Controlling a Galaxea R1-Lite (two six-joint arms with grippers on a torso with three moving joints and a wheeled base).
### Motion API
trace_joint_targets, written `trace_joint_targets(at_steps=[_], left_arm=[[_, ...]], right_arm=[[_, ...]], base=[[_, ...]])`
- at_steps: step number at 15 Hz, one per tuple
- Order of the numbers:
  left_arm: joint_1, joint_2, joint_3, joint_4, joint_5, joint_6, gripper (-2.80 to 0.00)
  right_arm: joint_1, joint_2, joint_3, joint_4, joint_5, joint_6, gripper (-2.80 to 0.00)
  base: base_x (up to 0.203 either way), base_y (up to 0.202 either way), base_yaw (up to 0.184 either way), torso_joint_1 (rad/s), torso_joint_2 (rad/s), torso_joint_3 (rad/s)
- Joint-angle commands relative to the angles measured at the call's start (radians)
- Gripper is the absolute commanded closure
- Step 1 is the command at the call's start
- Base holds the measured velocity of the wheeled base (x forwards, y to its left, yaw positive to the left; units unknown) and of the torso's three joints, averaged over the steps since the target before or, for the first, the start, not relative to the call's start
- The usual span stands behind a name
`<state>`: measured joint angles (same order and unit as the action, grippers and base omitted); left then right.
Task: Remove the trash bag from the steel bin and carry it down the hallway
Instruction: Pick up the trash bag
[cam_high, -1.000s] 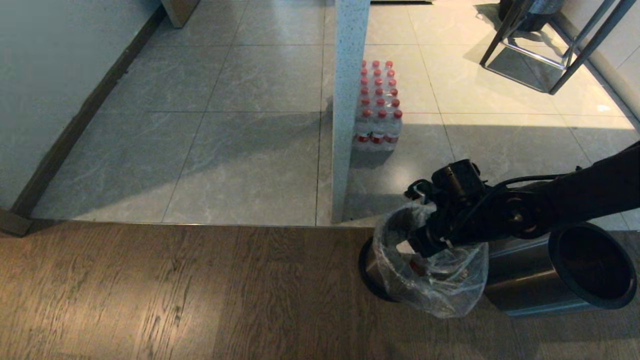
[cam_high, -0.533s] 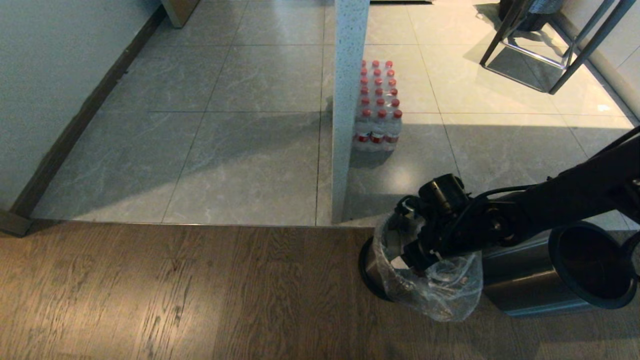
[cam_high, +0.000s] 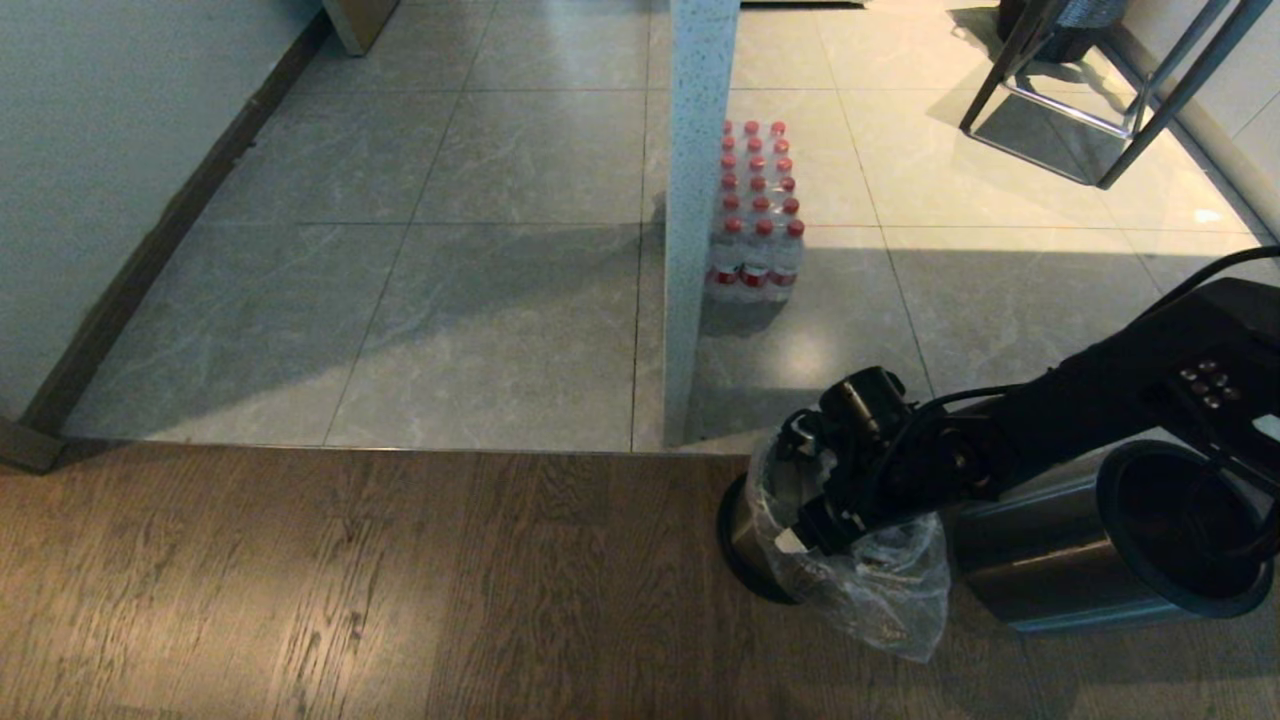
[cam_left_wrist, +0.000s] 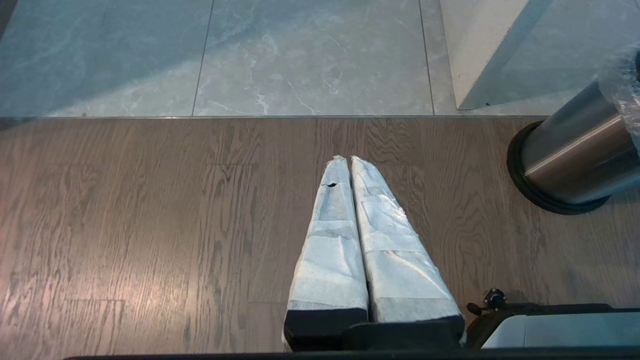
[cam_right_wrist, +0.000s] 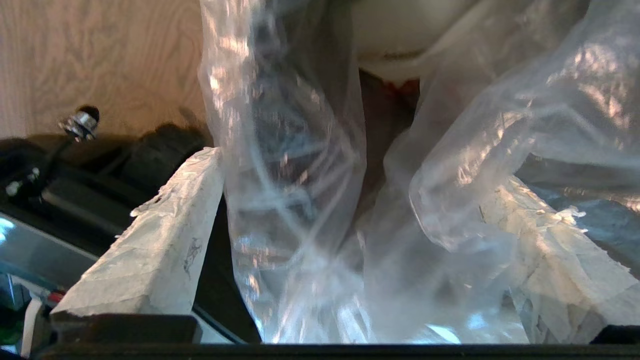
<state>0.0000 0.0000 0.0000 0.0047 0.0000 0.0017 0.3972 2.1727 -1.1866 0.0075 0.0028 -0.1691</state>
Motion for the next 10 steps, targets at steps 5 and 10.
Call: trace_joint_targets(at_steps=[5, 10], left_arm=[[0.0, 0.0, 0.0, 0.0, 0.0, 0.0, 0.0], [0.0, 0.0, 0.0, 0.0, 0.0, 0.0, 0.0]], right_arm=[[-0.02, 0.021, -0.003, -0.048, 0.002, 0.0, -0.25], [-0.024, 0.034, -0.01, -0.05, -0.009, -0.004, 0.0]], base=[[0.0, 0.0, 0.0, 0.0, 0.0, 0.0], [0.0, 0.0, 0.0, 0.0, 0.0, 0.0]])
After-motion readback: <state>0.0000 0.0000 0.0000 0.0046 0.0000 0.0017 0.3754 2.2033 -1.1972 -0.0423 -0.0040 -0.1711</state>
